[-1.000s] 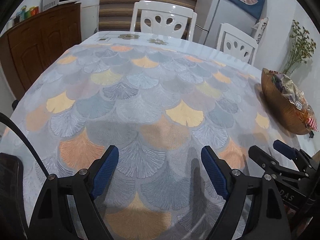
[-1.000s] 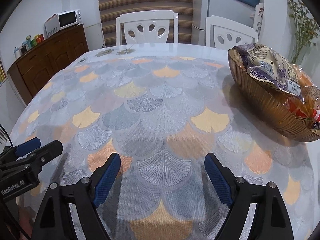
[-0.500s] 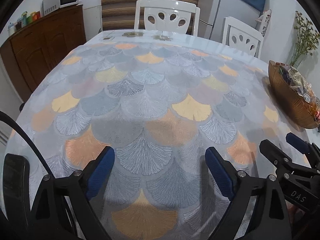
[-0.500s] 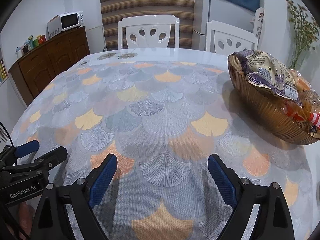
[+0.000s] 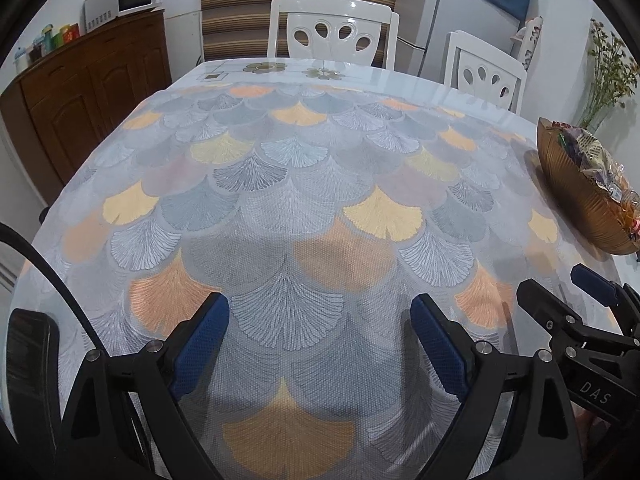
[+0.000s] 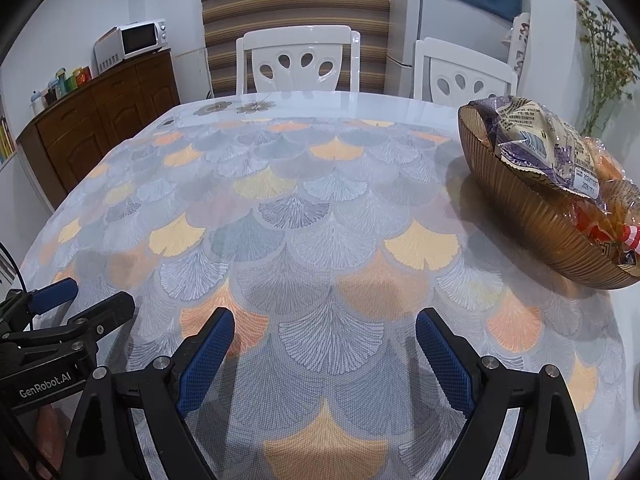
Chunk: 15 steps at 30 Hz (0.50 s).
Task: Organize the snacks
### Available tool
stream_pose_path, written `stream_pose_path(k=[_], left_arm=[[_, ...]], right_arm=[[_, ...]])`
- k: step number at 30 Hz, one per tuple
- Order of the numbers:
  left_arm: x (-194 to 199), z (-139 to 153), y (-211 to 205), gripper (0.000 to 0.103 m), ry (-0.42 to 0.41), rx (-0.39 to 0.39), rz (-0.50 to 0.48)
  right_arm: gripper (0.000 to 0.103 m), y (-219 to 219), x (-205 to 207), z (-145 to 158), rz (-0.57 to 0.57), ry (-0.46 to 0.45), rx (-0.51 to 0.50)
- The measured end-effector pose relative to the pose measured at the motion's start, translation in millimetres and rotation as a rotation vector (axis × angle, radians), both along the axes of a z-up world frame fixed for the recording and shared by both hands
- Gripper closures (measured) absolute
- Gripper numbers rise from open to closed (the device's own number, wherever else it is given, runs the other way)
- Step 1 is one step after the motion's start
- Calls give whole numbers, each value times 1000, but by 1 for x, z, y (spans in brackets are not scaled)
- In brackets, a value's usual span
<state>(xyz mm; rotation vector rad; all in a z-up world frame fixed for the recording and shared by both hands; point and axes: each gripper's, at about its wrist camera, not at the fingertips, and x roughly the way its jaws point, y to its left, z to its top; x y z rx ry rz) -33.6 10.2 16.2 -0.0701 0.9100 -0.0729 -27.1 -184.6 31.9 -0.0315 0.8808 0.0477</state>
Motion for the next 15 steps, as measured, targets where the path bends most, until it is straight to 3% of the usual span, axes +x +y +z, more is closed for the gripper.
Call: stream_pose_path(k=[15], left_arm=[[1, -1, -2, 6, 8, -8, -13]], right_arm=[[12, 2, -1, -1, -2, 6, -1]])
